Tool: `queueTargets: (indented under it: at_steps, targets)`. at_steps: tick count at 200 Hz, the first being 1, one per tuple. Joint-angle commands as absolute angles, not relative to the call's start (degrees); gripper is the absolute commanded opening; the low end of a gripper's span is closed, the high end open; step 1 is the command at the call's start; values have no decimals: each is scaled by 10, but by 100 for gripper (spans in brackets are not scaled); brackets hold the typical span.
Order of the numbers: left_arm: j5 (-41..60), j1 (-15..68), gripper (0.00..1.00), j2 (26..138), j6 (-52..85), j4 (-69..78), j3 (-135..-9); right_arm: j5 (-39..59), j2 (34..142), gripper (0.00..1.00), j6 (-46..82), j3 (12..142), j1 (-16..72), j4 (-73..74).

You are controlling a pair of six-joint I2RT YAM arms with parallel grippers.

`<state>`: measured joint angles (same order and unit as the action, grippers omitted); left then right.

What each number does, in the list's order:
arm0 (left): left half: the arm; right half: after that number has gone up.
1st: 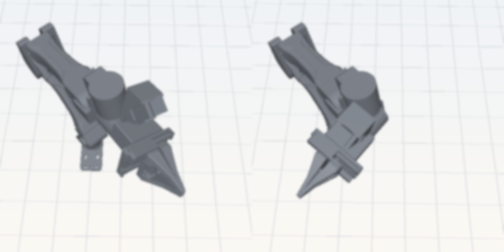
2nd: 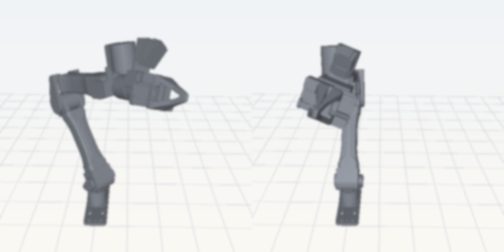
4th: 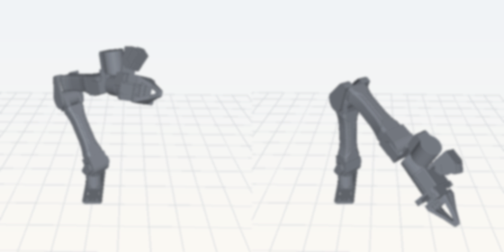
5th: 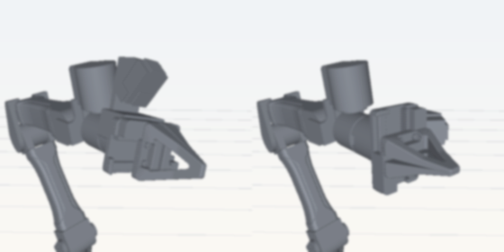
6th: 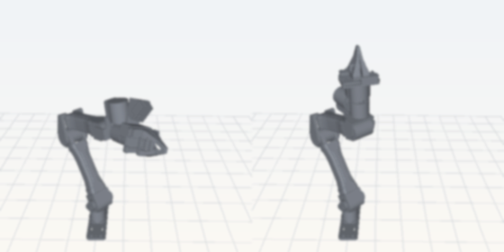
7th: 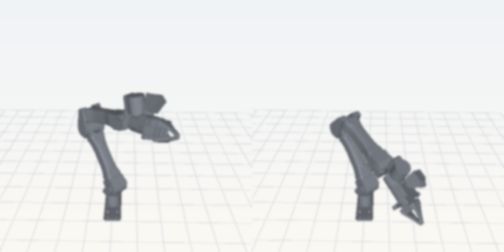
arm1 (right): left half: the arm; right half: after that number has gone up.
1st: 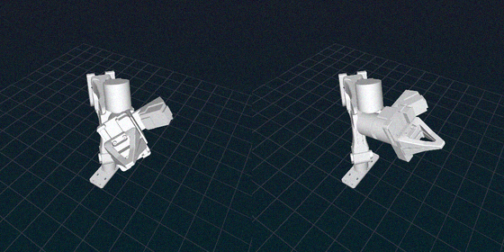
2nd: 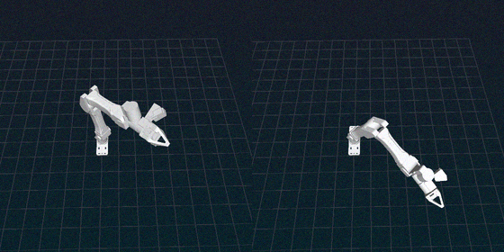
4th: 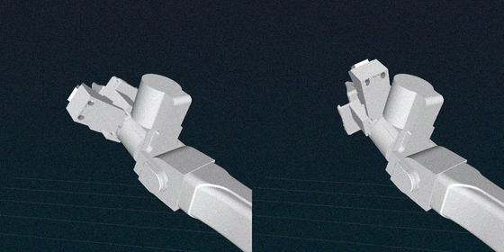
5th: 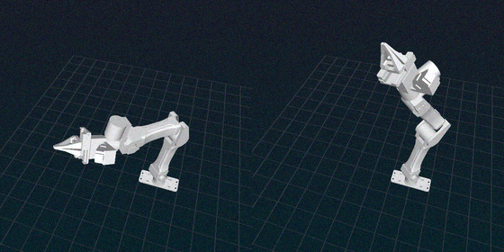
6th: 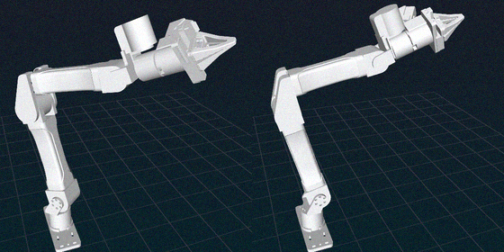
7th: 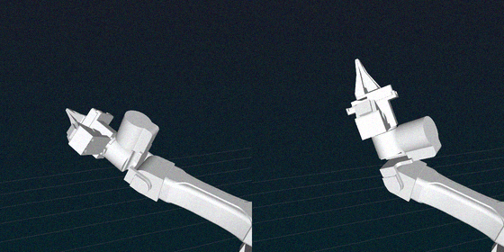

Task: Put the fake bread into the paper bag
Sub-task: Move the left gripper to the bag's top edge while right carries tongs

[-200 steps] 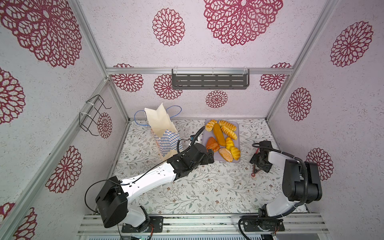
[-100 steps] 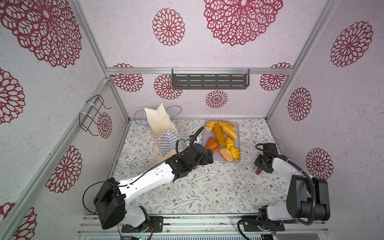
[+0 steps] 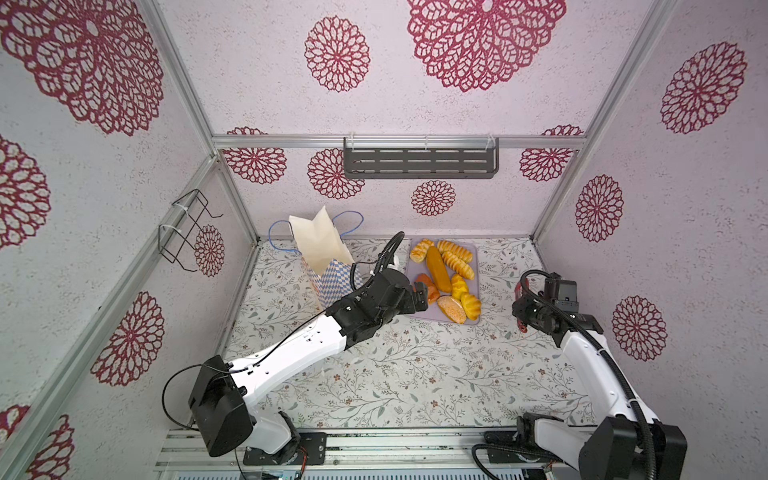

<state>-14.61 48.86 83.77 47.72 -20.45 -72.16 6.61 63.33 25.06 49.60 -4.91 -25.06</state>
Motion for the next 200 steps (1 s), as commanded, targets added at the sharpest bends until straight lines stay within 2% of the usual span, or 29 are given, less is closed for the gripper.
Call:
queueTargets:
  at_steps: [1, 48, 88, 130, 161, 200]
  targets:
    - [-141, 469, 98, 825, 461, -237, -744, 133, 616, 38, 219, 532, -35, -232]
    - [-146, 417, 98, 769, 422, -337, -803, 162, 671, 32, 177, 628, 28, -344]
    - [-197, 354, 100, 714, 391, -476, -870, 186, 716, 39, 153, 689, 72, -400]
    - [-222, 245, 99, 664, 375, -592, -898, 219, 769, 39, 154, 745, 93, -406]
    - [-205, 168, 97, 666, 365, -650, -912, 219, 805, 39, 160, 783, 107, -403]
    - [-114, 81, 97, 701, 355, -633, -890, 170, 859, 40, 139, 846, 123, -422]
